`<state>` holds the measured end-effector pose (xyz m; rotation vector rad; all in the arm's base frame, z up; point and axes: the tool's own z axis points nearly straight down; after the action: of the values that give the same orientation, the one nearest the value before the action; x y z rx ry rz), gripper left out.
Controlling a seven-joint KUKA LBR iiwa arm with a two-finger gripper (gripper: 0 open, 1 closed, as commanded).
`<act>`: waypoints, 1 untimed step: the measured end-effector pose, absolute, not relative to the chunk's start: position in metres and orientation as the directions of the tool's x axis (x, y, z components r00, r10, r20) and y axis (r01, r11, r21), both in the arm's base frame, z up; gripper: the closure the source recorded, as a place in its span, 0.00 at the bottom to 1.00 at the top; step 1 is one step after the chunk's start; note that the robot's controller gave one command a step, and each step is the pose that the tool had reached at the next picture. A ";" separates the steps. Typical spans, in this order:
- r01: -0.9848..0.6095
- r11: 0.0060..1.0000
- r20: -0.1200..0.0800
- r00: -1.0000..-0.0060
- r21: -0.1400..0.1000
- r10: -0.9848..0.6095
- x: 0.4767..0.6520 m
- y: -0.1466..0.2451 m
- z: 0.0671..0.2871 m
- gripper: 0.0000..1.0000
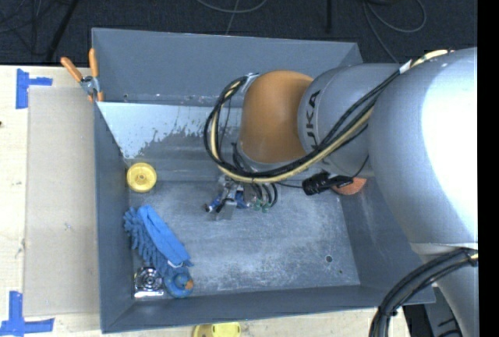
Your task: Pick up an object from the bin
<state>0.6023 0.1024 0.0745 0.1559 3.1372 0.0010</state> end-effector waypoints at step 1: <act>0.100 0.995 0.000 -0.995 0.001 0.100 0.602 0.102 0.074 1.00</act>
Offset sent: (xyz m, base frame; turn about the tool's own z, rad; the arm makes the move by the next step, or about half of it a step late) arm 0.0093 -0.0109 0.1258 0.0189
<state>0.6023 0.1023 0.0745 0.1567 3.1372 0.0008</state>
